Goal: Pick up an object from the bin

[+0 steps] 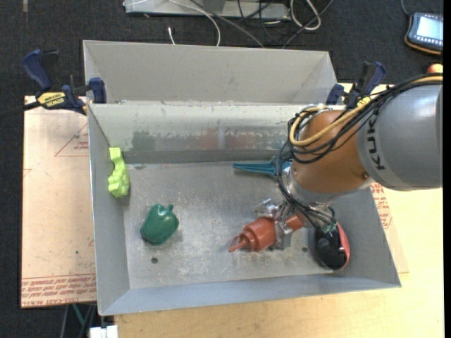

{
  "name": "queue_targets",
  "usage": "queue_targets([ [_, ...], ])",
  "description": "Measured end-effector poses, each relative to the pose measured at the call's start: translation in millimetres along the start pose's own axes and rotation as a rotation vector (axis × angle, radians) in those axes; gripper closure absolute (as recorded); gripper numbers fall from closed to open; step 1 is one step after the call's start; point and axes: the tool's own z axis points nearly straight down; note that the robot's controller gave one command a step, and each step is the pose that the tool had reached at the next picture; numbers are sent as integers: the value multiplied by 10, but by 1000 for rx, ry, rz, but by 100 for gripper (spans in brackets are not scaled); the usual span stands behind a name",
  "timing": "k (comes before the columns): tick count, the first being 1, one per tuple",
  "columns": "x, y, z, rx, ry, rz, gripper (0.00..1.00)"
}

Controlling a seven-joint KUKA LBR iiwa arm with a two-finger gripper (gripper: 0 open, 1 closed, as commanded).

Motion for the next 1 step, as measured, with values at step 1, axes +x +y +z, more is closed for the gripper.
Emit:
queue_targets([
  [1, 34, 23, -215, -6, 12, 0, 100],
])
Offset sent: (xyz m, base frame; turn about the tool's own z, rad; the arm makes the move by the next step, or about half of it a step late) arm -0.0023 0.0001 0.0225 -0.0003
